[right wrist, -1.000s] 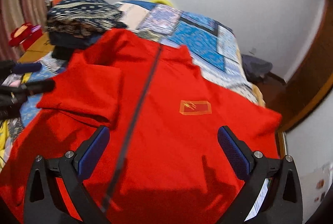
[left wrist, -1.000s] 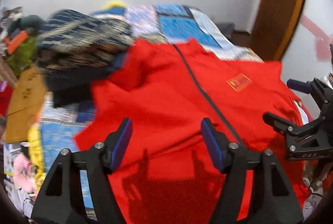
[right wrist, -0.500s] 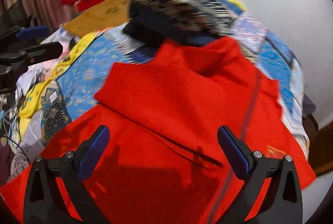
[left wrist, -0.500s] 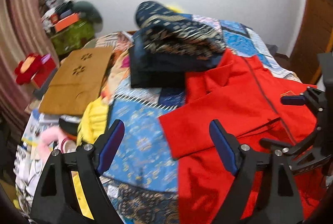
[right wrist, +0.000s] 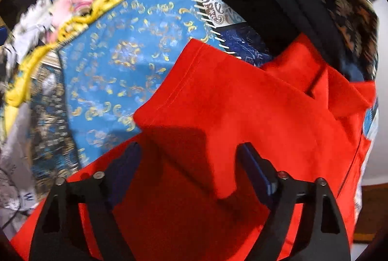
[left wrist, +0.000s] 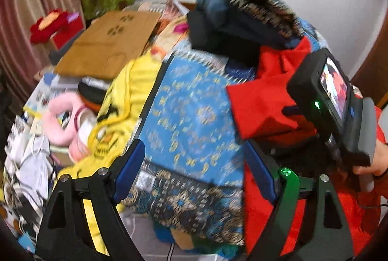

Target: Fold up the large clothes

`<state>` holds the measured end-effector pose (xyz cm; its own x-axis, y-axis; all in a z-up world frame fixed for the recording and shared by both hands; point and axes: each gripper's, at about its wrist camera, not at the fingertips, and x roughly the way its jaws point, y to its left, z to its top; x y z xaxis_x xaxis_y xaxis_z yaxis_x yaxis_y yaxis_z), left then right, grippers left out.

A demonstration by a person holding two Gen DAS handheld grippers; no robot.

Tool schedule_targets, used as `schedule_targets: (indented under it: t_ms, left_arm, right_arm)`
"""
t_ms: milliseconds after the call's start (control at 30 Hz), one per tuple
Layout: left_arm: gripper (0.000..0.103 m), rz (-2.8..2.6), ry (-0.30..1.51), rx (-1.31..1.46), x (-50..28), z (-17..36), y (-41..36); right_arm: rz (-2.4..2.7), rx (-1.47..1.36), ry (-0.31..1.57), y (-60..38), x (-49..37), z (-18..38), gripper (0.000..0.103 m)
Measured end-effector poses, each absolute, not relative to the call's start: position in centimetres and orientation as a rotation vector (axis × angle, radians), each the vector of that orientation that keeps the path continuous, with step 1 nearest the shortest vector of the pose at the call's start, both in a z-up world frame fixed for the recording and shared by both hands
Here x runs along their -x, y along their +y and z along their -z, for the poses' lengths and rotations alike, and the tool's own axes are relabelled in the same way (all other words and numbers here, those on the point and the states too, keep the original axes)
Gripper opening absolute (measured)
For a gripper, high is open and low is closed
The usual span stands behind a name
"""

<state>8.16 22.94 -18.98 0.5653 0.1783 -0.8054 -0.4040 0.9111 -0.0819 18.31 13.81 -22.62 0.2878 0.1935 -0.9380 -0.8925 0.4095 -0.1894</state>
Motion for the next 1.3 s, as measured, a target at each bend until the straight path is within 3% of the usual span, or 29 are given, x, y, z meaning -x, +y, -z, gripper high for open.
schedule_targets:
  t_ms: [67, 167, 700, 967, 1300]
  left_arm:
    - [0.083, -0.357, 0.926, 0.289, -7.8, 19.8, 23.2]
    - [0.083, -0.35, 0.957, 0.322, -7.7, 21.1, 23.5]
    - [0.083, -0.232, 0.99, 0.186, -12.3, 20.7, 18.6]
    - [0.083, -0.133, 1.004, 0.089, -15.9, 20.5, 14.5]
    - [0.083, -0.207, 1.12, 0.019, -20.3, 25.1, 13.8]
  right_arm:
    - [-0.847, 0.879, 0.971, 14.2, -18.0, 22.7, 0.04]
    - [-0.899, 0.843, 0.961, 13.8, -17.5, 22.0, 0.014]
    - [-0.96, 0.274, 0.986, 6.2, -22.9, 13.4, 0.006]
    - [-0.809, 0.043, 0.856, -1.2, -26.2, 8.8, 0.006]
    - [-0.476, -0.091, 0.709, -14.7, -30.2, 5.0, 0.006]
